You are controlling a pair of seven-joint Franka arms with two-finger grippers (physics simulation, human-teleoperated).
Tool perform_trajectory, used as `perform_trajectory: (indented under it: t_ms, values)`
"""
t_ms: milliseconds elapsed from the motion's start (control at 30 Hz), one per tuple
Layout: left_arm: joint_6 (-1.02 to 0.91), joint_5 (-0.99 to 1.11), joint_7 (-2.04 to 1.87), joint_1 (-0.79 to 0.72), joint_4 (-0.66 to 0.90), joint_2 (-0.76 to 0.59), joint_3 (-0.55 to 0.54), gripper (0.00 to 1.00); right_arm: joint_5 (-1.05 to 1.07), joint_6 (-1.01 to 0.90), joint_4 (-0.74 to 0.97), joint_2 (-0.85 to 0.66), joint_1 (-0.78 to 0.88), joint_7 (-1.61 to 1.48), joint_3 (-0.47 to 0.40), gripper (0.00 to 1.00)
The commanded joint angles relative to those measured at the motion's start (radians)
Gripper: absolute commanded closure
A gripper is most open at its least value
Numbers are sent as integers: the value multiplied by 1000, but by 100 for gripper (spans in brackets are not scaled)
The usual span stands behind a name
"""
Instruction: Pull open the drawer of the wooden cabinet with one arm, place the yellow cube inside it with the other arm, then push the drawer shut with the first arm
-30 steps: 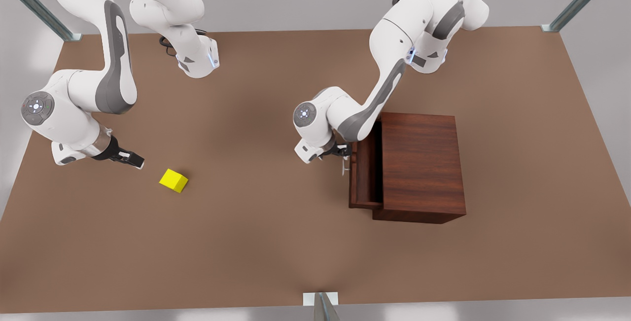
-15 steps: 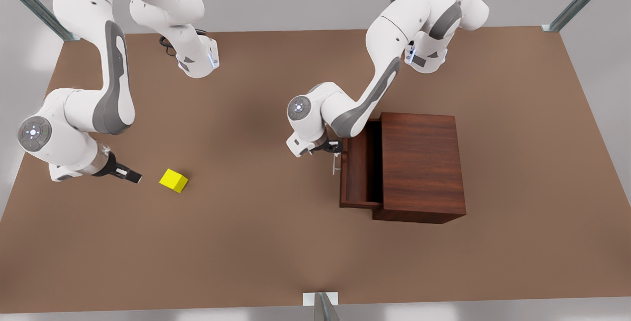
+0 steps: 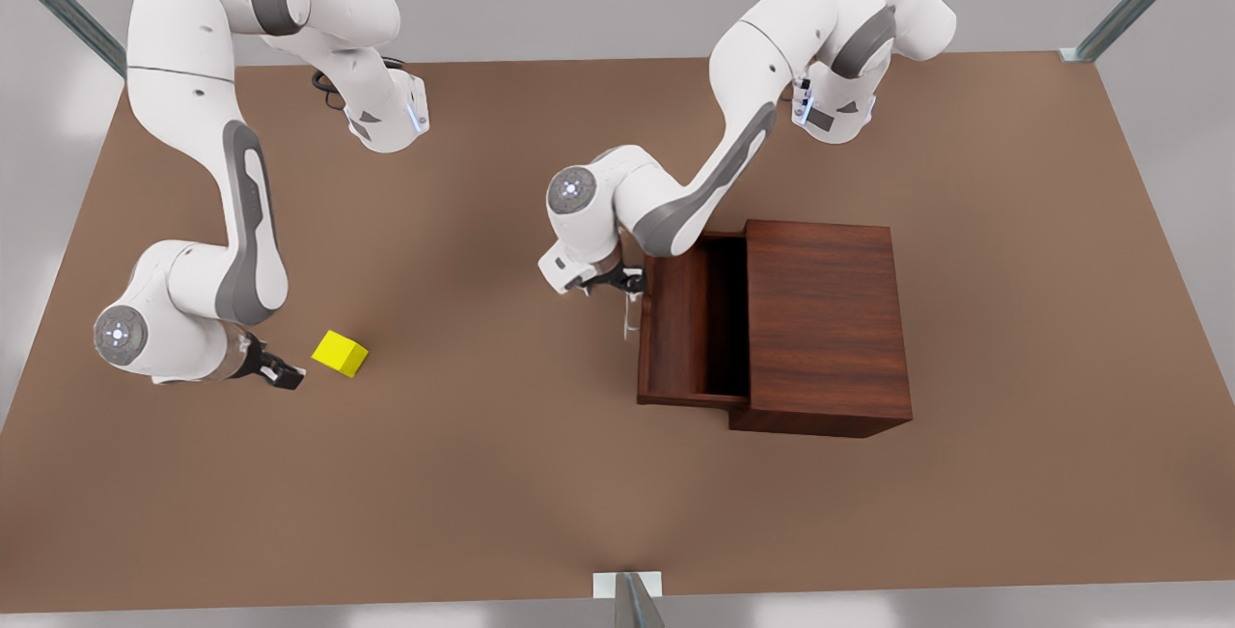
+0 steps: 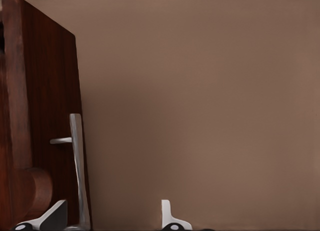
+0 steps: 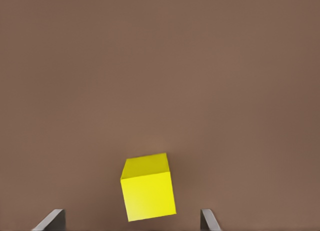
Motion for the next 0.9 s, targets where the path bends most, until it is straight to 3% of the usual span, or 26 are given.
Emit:
perform_trajectory:
  t_ms: [0, 100, 167, 233, 267, 300, 333, 533, 733, 867]
  values:
    - [-224, -3, -27, 0, 93, -15, -10, 0, 7, 68, -10, 1, 0, 82, 0, 0]
    - [-381, 7, 18, 75, 141, -103, 5, 0, 6, 102, -58, 2, 1, 82, 0, 0]
    - [-557, -6, 134, 332, 139, -136, 1, 0, -2, 117, -90, 7, 3, 67, 1, 0]
    - [-565, -286, 407, 638, 109, -204, -2, 0, -4, 162, -127, 8, 4, 57, 7, 0]
    - [-421, -326, 495, 767, -87, -354, -4, 0, -4, 177, -138, 16, 4, 44, 9, 0]
    - [-74, -331, 559, 779, -429, -552, -1, 0, -5, 198, -148, 21, 4, 42, 17, 0]
    - [-51, -320, 600, 784, -457, -544, 1, 0, -7, 208, -153, 25, 4, 22, 24, 0]
    - [-132, -219, 540, 759, -433, -540, -7, 0, -74, 209, -153, 51, -9, -76, 53, 0]
    - [-129, -185, 522, 741, -425, -520, -7, 0, -143, 240, -153, 84, -198, -118, 268, 0]
    - [-178, -193, 502, 794, -439, -465, 8, 0, -191, 240, -154, 101, -259, -116, 327, 0]
